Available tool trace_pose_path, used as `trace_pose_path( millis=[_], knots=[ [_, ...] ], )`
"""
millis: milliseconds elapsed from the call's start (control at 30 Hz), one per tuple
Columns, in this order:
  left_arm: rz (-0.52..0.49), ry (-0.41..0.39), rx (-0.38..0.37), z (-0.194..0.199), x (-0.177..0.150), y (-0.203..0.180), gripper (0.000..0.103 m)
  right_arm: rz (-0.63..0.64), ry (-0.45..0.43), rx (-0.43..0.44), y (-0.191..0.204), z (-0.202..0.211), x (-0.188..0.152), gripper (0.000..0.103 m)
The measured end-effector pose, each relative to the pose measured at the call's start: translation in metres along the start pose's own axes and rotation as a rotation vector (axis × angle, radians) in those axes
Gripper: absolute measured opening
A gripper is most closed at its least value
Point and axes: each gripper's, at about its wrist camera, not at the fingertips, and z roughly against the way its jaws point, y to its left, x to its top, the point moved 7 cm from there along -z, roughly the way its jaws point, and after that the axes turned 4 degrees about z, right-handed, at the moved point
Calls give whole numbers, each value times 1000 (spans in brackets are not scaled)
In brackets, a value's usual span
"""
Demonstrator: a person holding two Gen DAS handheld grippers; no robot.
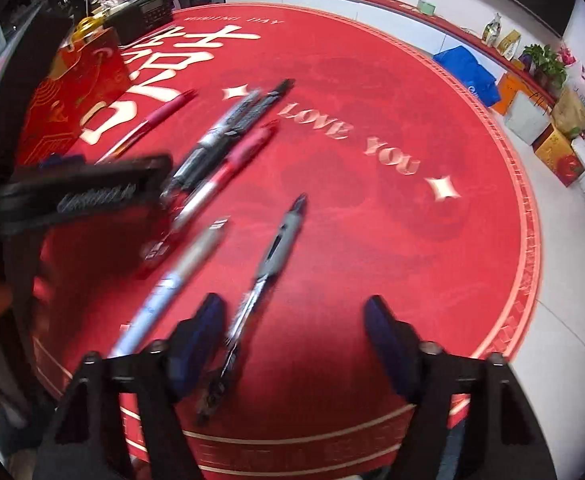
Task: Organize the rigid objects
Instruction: 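Move both tools back to the remaining pens on the rug, then grasp the pink pen with the left tool while the right tool grasps a grey pen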
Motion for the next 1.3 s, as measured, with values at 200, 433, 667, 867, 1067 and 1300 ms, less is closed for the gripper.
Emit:
trace_pose_path(
  millis=[200, 433, 667, 867, 1067, 1300],
  knots=[
    [-11, 5, -4, -8, 15, -7, 103, -65, 18, 17, -35, 3, 1, 29],
    [-13, -16, -6, -8, 14, -8, 103, 49, 18, -1, -27, 1, 1, 29],
    [-24, -32, -15, -12, 22, -9, 103, 215, 25, 135, -16, -6, 6, 47],
    [6, -45, 2, -14, 24, -9, 103, 274, 39, 129, 2, -10, 3, 76],
    [-5, -35, -6, -11, 24, -14, 91, 265, 49, 125, 2, -3, 4, 43],
    [-93, -3, -57, 1, 19, -30, 10, 173, 58, 121, -2, 0, 5, 12]
  ],
)
